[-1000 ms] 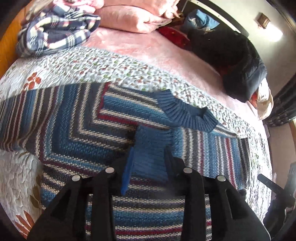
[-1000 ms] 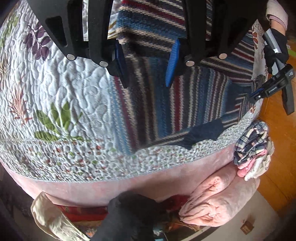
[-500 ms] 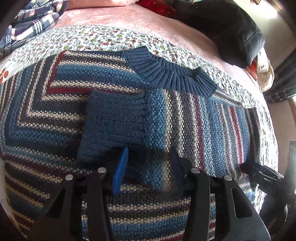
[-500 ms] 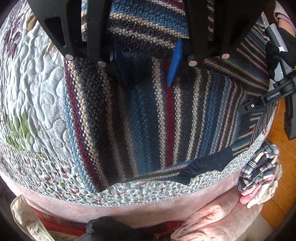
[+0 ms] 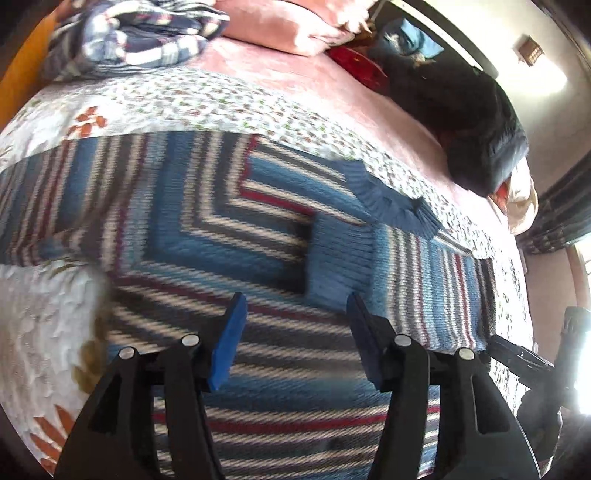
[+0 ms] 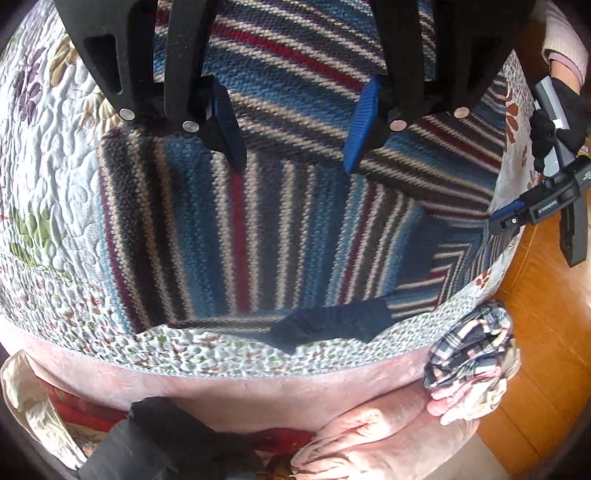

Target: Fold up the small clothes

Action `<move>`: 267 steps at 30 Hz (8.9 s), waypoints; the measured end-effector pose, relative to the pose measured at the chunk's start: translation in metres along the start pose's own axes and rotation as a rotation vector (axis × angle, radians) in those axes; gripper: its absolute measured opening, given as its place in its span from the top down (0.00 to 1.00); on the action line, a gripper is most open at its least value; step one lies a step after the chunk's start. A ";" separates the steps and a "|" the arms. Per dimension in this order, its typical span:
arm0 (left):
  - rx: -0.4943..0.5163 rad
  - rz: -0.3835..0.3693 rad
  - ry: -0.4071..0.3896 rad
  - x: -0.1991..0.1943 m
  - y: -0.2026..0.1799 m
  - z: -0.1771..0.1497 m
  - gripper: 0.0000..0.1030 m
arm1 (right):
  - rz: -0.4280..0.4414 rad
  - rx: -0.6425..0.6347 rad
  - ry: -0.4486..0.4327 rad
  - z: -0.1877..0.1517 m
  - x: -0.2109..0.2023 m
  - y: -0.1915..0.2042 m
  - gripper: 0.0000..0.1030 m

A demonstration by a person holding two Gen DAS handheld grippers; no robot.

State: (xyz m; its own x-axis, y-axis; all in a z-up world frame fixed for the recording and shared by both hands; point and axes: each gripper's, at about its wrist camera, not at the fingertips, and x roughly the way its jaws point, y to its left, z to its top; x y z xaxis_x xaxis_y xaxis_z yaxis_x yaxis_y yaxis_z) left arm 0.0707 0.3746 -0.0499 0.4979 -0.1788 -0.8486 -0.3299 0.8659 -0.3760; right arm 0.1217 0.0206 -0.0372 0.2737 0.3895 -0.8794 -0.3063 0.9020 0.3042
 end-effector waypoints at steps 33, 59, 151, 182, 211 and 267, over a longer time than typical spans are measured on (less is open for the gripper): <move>-0.688 0.166 -0.219 -0.026 0.319 0.060 0.53 | -0.109 -0.028 0.081 -0.006 0.043 0.024 0.46; -0.231 0.059 -0.353 -0.074 0.120 0.067 0.89 | -0.075 0.031 0.028 -0.017 0.018 -0.004 0.41; 0.093 0.049 -0.230 0.002 0.035 0.044 0.65 | 0.247 -0.013 0.083 0.093 0.077 0.117 0.83; 0.084 -0.021 -0.050 0.057 0.028 0.022 0.63 | -0.079 -0.430 0.134 0.065 0.119 0.197 0.50; 0.142 0.033 -0.060 0.067 0.023 0.016 0.63 | 0.105 0.195 -0.040 0.063 0.031 -0.022 0.90; 0.105 0.071 0.229 -0.095 0.076 -0.245 0.38 | 0.074 0.317 0.079 -0.293 -0.106 -0.057 0.49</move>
State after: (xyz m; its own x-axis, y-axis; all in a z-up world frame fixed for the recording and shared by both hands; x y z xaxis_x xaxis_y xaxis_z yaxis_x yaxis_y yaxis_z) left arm -0.1983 0.3430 -0.0886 0.2774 -0.2064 -0.9383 -0.2663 0.9219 -0.2815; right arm -0.1569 -0.1267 -0.0690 0.1862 0.4516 -0.8726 -0.0209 0.8897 0.4560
